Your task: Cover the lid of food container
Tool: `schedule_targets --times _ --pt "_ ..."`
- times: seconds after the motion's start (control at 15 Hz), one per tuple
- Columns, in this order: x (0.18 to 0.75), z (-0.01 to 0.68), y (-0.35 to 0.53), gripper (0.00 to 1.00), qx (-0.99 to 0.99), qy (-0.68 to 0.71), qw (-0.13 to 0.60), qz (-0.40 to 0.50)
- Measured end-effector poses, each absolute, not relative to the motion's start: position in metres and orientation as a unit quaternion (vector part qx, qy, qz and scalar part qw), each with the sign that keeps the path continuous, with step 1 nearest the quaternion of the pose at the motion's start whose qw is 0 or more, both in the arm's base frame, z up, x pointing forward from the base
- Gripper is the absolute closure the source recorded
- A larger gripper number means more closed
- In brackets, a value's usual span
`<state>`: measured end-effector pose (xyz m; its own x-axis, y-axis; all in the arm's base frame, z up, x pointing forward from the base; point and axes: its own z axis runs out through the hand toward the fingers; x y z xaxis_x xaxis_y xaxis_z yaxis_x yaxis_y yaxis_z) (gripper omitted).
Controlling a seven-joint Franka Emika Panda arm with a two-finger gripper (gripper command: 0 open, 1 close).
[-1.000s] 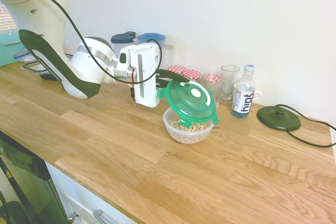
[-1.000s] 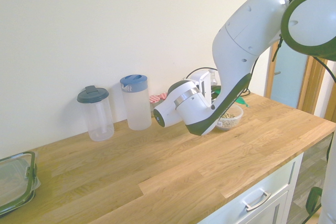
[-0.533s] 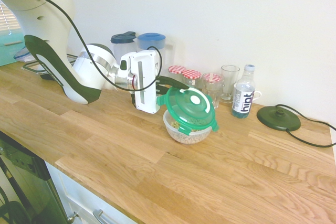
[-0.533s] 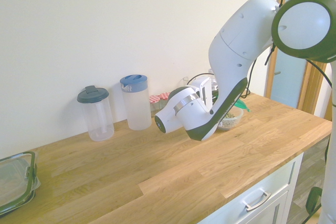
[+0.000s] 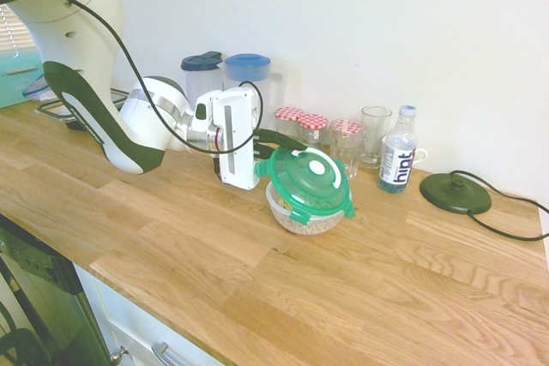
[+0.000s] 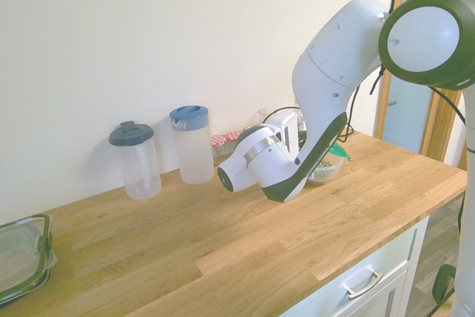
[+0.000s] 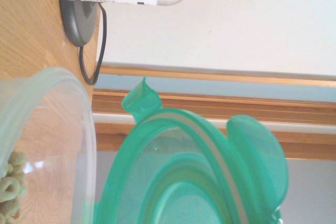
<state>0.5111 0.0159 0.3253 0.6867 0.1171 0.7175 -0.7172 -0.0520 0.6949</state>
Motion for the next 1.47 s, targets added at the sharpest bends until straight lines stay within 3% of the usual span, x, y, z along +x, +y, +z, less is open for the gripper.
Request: schedule_targets --times 0.73,0.8,1.47 --pt "0.527 0.324 0.014 1.0 0.653 -0.238 0.643 0.322" --pt "0.527 0.321 0.015 0.0 0.655 -0.236 0.642 0.32" --pt "0.531 0.317 0.021 0.0 0.669 -0.231 0.628 0.325"
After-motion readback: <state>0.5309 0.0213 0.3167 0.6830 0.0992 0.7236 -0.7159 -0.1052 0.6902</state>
